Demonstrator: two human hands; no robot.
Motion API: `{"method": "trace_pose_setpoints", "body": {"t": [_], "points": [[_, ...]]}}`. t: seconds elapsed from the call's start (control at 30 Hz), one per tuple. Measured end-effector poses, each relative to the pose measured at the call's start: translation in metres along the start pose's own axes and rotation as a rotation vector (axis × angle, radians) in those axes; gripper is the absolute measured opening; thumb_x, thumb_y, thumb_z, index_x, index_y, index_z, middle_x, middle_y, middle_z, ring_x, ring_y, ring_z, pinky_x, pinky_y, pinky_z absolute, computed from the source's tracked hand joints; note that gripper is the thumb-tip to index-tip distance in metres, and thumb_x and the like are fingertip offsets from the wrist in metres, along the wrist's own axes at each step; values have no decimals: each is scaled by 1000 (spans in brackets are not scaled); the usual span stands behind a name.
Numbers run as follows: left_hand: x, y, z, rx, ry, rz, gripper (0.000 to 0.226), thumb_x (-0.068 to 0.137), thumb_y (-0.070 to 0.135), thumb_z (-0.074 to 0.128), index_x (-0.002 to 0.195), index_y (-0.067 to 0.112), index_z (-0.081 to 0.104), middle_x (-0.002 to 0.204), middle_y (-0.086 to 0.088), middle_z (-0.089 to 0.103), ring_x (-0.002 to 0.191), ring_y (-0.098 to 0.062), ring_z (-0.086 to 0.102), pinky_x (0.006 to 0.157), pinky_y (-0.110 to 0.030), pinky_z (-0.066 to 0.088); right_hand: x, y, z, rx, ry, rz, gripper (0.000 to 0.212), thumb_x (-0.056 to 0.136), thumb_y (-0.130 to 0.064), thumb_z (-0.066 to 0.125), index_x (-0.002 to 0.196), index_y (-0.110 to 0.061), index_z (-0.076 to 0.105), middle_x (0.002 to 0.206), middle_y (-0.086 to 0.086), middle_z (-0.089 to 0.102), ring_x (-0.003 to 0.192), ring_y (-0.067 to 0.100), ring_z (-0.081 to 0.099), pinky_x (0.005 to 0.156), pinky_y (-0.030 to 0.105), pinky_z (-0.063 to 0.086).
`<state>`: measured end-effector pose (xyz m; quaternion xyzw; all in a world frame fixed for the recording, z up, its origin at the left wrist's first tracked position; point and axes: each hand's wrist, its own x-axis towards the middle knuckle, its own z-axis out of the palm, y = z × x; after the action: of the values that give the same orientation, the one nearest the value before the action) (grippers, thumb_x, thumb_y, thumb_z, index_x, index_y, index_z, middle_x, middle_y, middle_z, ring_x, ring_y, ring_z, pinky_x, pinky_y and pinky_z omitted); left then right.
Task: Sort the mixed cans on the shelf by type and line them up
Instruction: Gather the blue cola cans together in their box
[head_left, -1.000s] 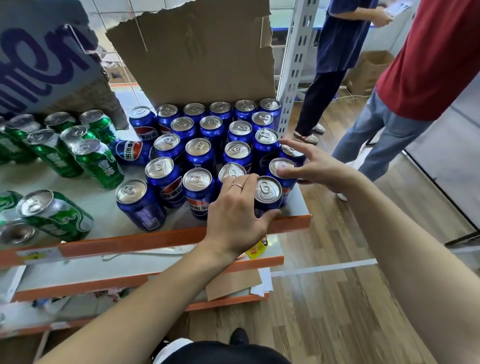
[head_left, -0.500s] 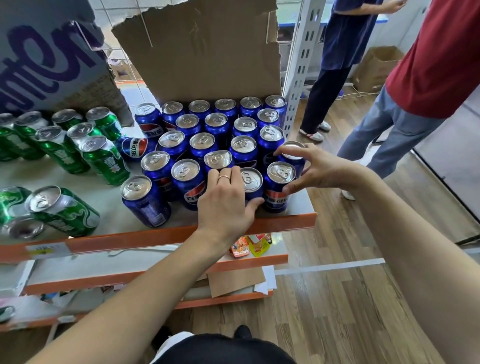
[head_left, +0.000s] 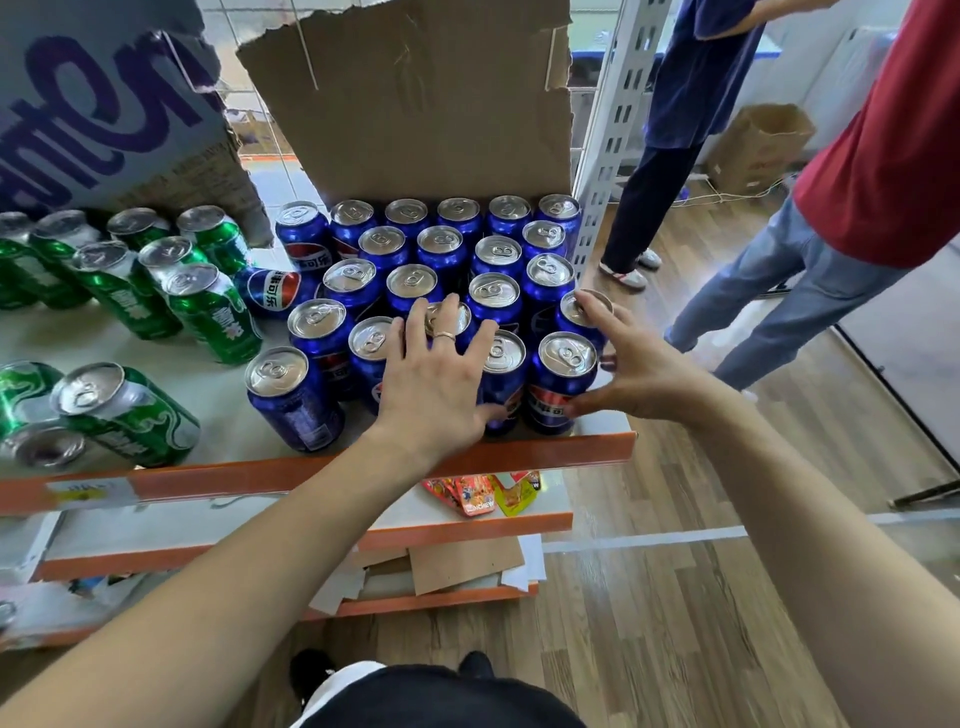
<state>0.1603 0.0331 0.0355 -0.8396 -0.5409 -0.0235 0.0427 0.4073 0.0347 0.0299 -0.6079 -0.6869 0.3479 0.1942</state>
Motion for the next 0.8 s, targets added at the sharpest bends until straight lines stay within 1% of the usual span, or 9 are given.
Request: {"method": "trace_pose_setpoints", "body": {"t": [0.07,0.13,0.23,0.27,0.33,0.43,0.53,0.63,0.8], "points": [[6,-5,-2,14,-43,20,96,84,67,60,157,31,8,165,-16,3,149,-44,2,121,-58,10,-1,0,3,-8,25,-10,125,61,-32,93,156,-36,12,156,-13,16,132,6,30,112,38,40],[9,-13,-2,35,-82,55,96,85,67,58,157,33,4,166,-14,-2,150,-42,-1,121,-59,9,-3,3,7,4,44,-40,122,60,-36,92,155,-40,14,156,-17,17,133,8,34,111,39,41],[4,-22,-1,17,-67,71,94,83,81,41,156,37,2,167,-8,-6,151,-38,-5,119,-62,6,-4,5,16,-3,68,-68,123,57,-48,89,152,-46,12,155,-23,13,136,11,35,111,40,40],[3,-22,0,15,-58,65,92,83,83,35,156,38,1,167,-7,-6,152,-37,-5,119,-63,6,-2,4,19,-9,81,-60,124,56,-50,89,152,-47,11,155,-23,12,138,12,34,112,40,40],[2,-21,2,27,-42,53,87,85,81,31,156,40,-1,167,-6,-6,152,-36,-4,117,-65,7,0,4,22,-37,93,-34,125,56,-51,89,150,-48,7,156,-19,9,140,16,31,113,40,37],[3,-19,5,16,7,48,87,84,81,34,155,40,5,167,-6,3,152,-36,1,113,-72,10,-3,4,26,-103,129,-23,126,57,-52,89,150,-47,5,157,-14,6,142,20,29,114,42,36],[-1,-20,9,44,60,41,90,78,85,34,154,42,11,166,-5,12,149,-41,11,108,-78,13,-10,2,34,-150,211,-57,124,58,-45,90,151,-41,8,156,-11,6,142,22,26,114,38,34],[1,-19,10,72,43,18,92,77,85,37,154,43,7,166,-4,10,147,-44,18,106,-79,15,-11,0,39,-164,288,-117,122,59,-40,91,153,-32,14,156,-3,11,142,24,28,114,38,35],[4,-17,9,74,43,-4,92,79,82,40,154,39,9,166,-4,8,146,-42,20,107,-78,16,-13,0,43,-139,349,-140,117,57,-50,88,151,-31,21,154,0,18,140,23,30,112,41,38]]}}
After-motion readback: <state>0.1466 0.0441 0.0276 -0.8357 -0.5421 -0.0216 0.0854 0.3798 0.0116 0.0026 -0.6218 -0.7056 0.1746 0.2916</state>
